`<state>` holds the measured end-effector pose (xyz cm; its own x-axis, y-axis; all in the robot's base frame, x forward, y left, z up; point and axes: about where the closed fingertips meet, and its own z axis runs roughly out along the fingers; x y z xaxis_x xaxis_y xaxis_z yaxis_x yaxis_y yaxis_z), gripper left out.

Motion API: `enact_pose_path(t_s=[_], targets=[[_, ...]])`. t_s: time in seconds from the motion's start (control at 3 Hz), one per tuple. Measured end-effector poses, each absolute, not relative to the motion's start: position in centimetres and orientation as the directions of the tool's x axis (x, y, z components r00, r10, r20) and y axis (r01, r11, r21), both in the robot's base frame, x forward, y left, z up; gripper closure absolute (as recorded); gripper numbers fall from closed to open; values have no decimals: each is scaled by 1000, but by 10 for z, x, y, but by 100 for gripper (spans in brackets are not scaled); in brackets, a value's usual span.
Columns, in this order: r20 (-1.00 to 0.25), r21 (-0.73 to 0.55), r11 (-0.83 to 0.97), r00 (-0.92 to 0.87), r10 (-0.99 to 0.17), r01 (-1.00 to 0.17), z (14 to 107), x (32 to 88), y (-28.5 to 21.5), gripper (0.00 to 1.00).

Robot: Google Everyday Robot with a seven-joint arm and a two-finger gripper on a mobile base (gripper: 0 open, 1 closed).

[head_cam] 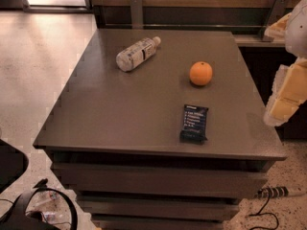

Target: Pick orange

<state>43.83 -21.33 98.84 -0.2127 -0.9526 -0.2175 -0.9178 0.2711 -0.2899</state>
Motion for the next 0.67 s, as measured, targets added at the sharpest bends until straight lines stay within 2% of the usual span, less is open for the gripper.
enact_pose_path(t_s=[0.67], targets=[[-247, -292, 300, -231, -941, -908, 984, 453, -216, 0]])
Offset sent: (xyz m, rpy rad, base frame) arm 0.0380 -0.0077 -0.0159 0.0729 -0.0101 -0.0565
